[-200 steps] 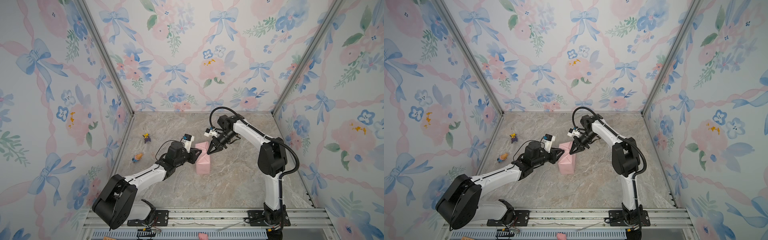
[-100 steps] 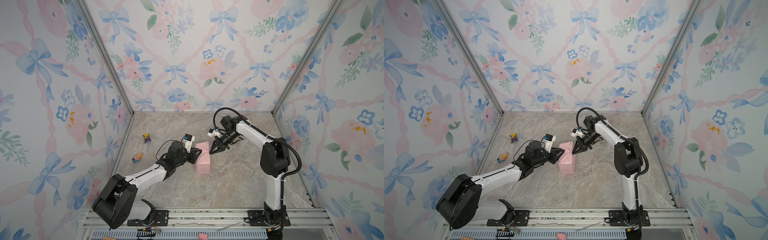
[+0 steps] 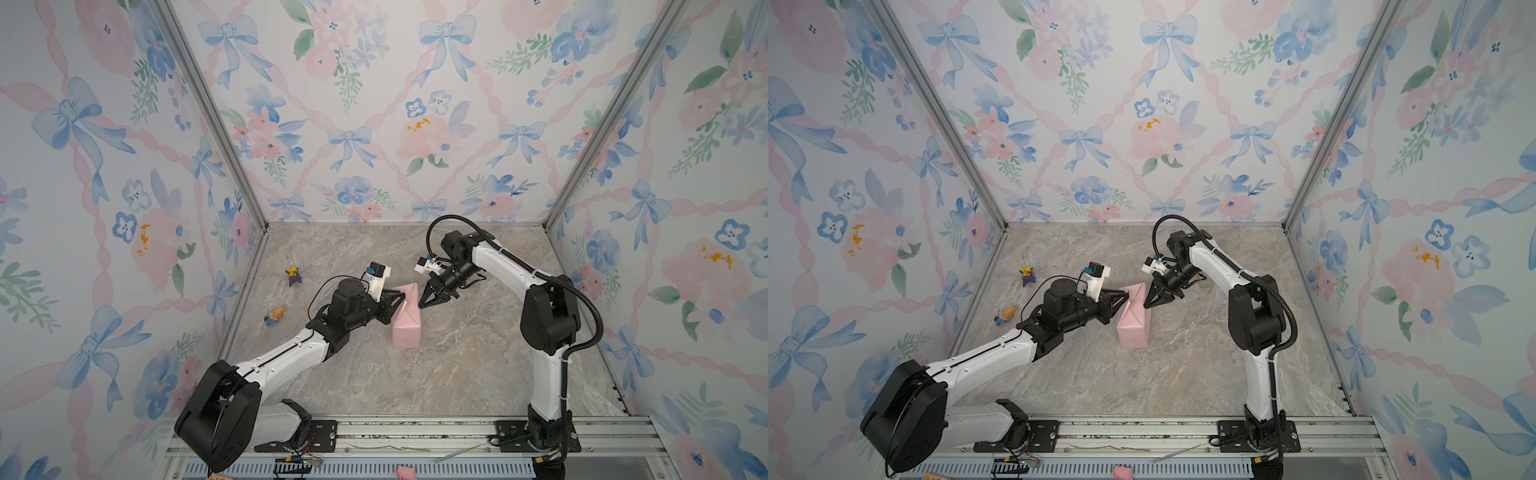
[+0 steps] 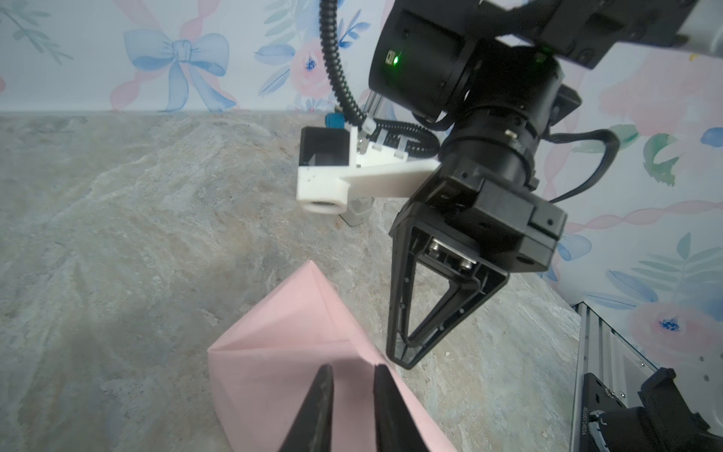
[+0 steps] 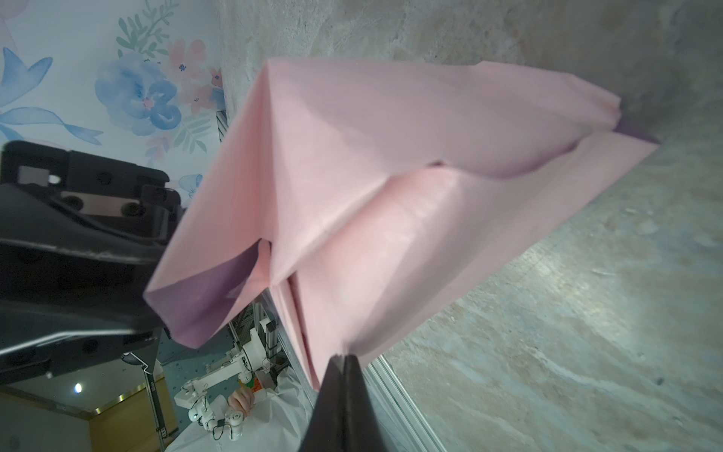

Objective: Wrap the gift box in paper

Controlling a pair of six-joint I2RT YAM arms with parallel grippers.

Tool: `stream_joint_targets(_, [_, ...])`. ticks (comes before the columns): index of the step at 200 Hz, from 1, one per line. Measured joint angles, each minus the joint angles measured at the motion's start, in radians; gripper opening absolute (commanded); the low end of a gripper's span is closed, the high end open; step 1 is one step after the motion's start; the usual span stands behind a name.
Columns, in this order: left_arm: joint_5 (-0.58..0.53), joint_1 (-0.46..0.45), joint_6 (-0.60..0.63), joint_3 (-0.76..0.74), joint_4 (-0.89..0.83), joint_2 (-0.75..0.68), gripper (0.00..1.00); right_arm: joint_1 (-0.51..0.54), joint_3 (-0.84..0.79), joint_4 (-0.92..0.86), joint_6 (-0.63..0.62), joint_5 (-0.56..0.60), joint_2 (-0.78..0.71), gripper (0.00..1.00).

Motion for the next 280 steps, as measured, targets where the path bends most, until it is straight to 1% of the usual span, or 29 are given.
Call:
stream_joint_targets(22, [0.010,-0.009,0.017,0.008,-0.001,-0.006,0.19,0.000,0.000,0.000,0.000,0.000,0.000,0.00])
stream_joint_targets(33, [0.010,-0.010,0.019,0.009,-0.001,-0.006,0.20,0.000,0.000,0.000,0.000,0.000,0.000,0.00])
stream_joint_targets(43, [-0.002,-0.010,0.020,0.009,-0.001,-0.007,0.25,0.000,0.000,0.000,0.000,0.000,0.000,0.00])
stream_joint_targets(55, [-0.020,-0.006,0.015,0.003,0.000,-0.016,0.27,0.000,0.000,0.002,0.000,-0.003,0.000,0.00])
stream_joint_targets(72, [-0.041,0.013,0.008,-0.031,0.001,-0.074,0.32,0.000,0.000,0.008,0.000,-0.008,-0.005,0.00])
stream_joint_targets(93, [-0.094,0.040,-0.011,-0.076,0.016,-0.177,0.34,-0.001,0.000,0.011,0.001,-0.018,-0.025,0.00])
stream_joint_targets(112, [-0.166,0.061,-0.032,-0.123,0.038,-0.265,0.33,-0.002,0.006,0.013,0.002,-0.023,-0.053,0.00])
stream_joint_targets(135, [-0.236,0.082,-0.066,-0.196,0.059,-0.317,0.23,-0.002,0.026,0.014,0.005,-0.023,-0.095,0.00])
stream_joint_targets(152, [-0.245,0.085,-0.092,-0.229,0.061,-0.299,0.18,-0.002,0.058,0.010,0.012,-0.023,-0.121,0.00])
stream_joint_targets(166, [-0.216,0.085,-0.101,-0.236,0.064,-0.259,0.16,0.000,0.086,0.008,0.015,-0.023,-0.137,0.00])
stream_joint_targets(183, [-0.165,0.080,-0.103,-0.233,0.079,-0.206,0.16,0.004,0.115,-0.004,0.015,-0.023,-0.146,0.00])
stream_joint_targets(209, [-0.095,0.041,-0.091,-0.198,0.098,-0.142,0.16,0.013,0.150,-0.027,0.013,-0.022,-0.146,0.00])
stream_joint_targets(225, [-0.060,0.023,-0.084,-0.165,0.117,-0.106,0.13,0.023,0.168,-0.045,0.010,-0.022,-0.143,0.00])
stream_joint_targets(280, [-0.018,0.010,-0.064,-0.138,0.141,-0.002,0.12,0.046,0.202,-0.090,-0.012,-0.023,-0.083,0.00])
